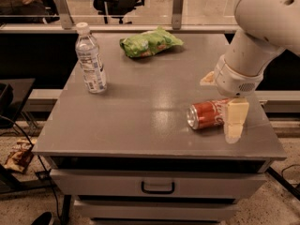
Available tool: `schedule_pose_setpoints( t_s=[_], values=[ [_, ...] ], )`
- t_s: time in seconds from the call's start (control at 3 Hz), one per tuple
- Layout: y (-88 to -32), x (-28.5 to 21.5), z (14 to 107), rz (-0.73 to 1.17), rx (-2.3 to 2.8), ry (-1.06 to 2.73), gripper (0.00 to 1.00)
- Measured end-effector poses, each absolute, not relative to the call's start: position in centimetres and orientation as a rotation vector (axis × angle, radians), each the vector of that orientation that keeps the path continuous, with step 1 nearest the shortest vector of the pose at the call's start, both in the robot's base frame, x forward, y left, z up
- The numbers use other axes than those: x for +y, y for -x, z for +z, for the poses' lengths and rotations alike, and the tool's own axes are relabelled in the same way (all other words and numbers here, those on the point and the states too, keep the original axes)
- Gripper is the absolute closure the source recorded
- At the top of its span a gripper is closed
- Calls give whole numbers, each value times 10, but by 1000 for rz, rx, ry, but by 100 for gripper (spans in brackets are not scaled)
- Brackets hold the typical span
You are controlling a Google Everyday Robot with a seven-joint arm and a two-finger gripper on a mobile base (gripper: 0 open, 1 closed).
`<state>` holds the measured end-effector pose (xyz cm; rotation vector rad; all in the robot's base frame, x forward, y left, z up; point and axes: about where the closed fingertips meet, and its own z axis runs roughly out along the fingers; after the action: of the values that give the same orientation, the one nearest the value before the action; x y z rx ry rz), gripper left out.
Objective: Place coke can upright
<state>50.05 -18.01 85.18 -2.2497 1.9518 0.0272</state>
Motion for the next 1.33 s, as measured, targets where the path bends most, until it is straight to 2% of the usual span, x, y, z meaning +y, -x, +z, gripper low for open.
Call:
schedule_pose_setpoints(
  t_s=[0.67,1.0,1.33],
  values=[
    [-504,-198,842,18,1950,2327,33],
    [-511,-203,845,-8,1940,2357,64],
    [-522,-195,868,-88,1880,2355,88]
  ],
)
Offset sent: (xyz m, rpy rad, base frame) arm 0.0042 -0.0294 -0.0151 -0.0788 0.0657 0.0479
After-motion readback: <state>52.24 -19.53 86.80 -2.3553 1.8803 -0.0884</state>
